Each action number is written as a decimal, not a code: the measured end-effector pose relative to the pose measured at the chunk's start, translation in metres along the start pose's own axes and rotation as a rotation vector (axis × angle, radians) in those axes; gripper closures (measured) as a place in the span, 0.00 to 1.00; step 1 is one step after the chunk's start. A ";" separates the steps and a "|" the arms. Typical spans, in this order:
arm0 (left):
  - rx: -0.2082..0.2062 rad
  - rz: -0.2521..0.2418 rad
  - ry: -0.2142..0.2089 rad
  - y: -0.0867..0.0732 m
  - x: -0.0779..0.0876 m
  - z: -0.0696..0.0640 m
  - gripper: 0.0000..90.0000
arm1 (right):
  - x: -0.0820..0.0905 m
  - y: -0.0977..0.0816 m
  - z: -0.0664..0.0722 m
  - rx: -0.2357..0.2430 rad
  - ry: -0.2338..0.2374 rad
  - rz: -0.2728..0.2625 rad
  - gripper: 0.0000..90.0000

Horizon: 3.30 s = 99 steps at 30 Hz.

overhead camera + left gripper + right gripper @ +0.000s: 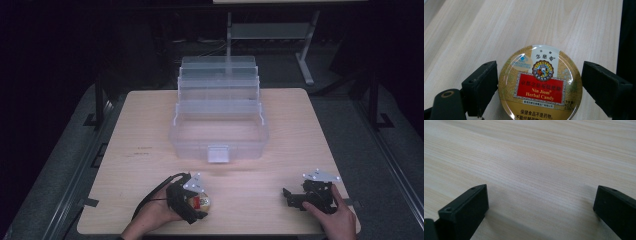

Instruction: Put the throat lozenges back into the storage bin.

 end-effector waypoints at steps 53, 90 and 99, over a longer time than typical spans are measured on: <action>0.017 0.002 0.037 0.000 0.019 0.014 0.22 | 0.000 0.000 0.000 -0.001 -0.001 0.000 0.00; 0.051 -0.010 0.063 0.009 0.050 0.036 0.22 | 0.000 0.000 0.000 -0.001 -0.001 0.000 0.00; 0.051 -0.006 0.067 0.012 0.056 0.040 0.22 | 0.000 0.000 0.000 -0.001 -0.001 0.000 0.00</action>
Point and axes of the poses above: each handheld gripper's, and its own axes: x roughly backward along the jaws, y roughly out of its top, z roughly to its left, the point moved 8 cm from there along -x, roughly forward along the jaws, and after that the axes turned 5 degrees about -z, right-handed, at the moved point
